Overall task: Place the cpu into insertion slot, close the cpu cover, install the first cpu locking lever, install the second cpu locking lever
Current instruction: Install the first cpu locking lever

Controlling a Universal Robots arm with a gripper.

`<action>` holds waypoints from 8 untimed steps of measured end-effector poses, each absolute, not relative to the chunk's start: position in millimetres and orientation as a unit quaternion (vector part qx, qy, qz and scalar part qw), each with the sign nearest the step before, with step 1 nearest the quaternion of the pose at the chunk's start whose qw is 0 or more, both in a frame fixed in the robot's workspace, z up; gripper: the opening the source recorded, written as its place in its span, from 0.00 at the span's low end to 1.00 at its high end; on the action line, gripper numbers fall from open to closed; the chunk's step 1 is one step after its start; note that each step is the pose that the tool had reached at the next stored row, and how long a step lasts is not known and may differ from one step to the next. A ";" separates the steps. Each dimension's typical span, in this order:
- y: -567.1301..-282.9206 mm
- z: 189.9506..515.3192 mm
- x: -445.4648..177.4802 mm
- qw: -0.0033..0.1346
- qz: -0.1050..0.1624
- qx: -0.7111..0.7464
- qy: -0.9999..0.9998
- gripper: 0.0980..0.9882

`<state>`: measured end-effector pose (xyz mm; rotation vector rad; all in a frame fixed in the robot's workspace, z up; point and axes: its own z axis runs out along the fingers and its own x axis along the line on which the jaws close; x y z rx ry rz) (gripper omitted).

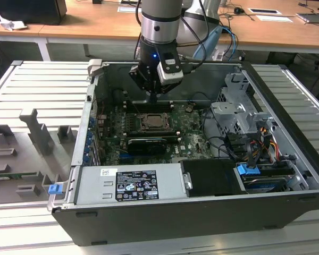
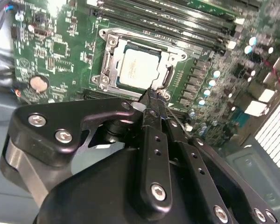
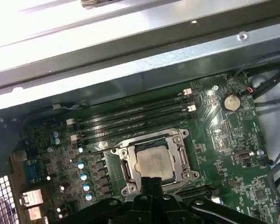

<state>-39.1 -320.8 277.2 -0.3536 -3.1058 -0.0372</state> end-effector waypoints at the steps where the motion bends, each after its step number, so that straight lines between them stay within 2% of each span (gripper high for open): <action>1: -320.8 276.6 -39.0 0.007 -0.012 -0.100 -0.995 0.01; 8: -320.8 275.4 -39.1 0.002 -0.012 -0.027 -1.000 0.01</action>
